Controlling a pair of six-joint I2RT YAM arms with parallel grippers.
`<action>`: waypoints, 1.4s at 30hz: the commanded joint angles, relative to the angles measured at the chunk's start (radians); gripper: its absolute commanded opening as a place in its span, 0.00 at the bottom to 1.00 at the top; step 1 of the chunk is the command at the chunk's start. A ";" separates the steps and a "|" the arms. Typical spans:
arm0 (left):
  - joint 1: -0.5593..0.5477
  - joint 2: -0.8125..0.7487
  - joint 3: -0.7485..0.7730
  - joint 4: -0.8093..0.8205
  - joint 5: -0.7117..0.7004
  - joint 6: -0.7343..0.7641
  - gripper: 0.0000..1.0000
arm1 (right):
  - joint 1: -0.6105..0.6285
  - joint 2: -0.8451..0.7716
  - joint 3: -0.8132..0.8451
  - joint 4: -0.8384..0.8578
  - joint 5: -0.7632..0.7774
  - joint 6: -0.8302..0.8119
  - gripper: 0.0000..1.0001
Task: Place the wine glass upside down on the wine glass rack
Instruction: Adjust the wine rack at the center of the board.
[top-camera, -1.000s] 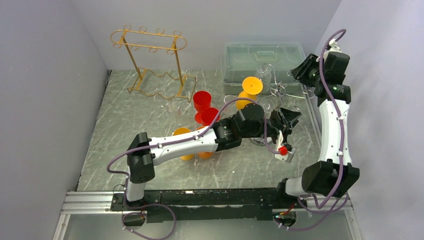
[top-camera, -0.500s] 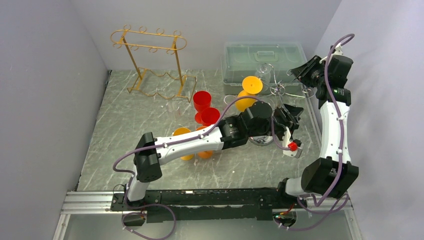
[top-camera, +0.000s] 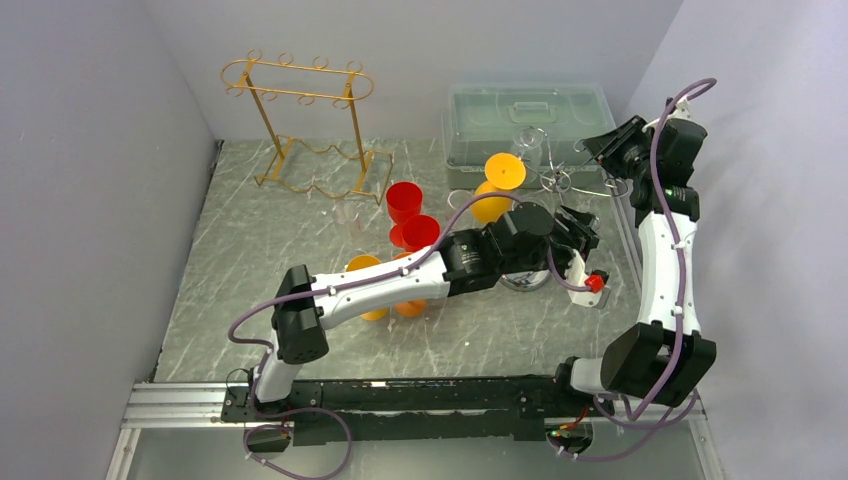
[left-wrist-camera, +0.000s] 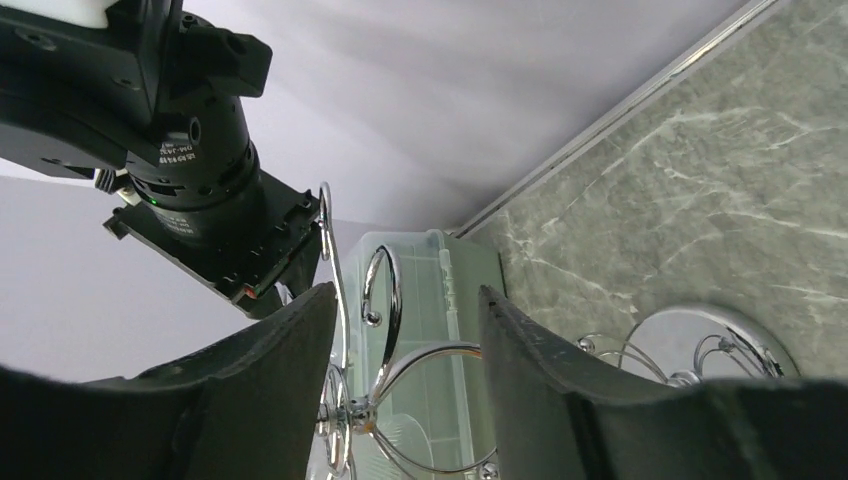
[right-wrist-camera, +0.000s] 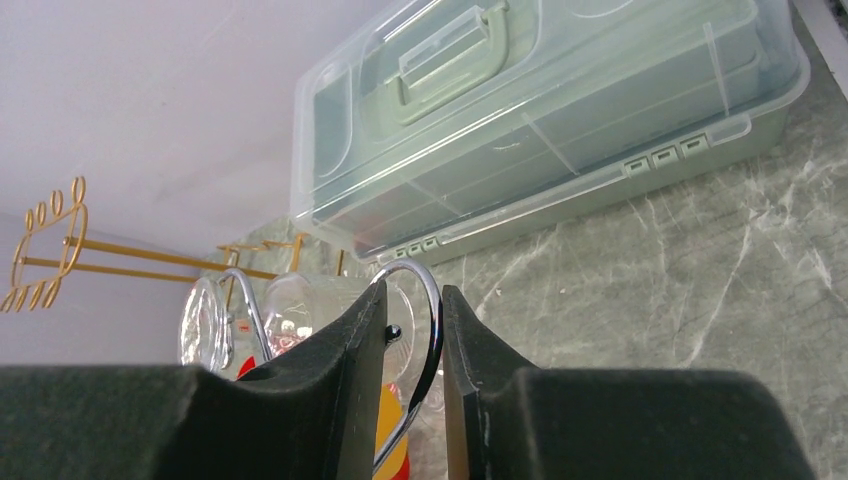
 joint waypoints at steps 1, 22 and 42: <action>-0.004 -0.040 -0.025 0.062 -0.021 -0.028 0.60 | -0.005 -0.024 -0.035 0.016 0.020 0.017 0.02; 0.053 -0.012 -0.012 0.214 -0.036 -0.088 0.72 | -0.009 -0.053 -0.034 -0.001 0.009 0.042 0.00; 0.050 -0.020 -0.081 0.208 0.065 0.069 0.06 | -0.019 -0.071 -0.028 -0.019 0.034 0.025 0.00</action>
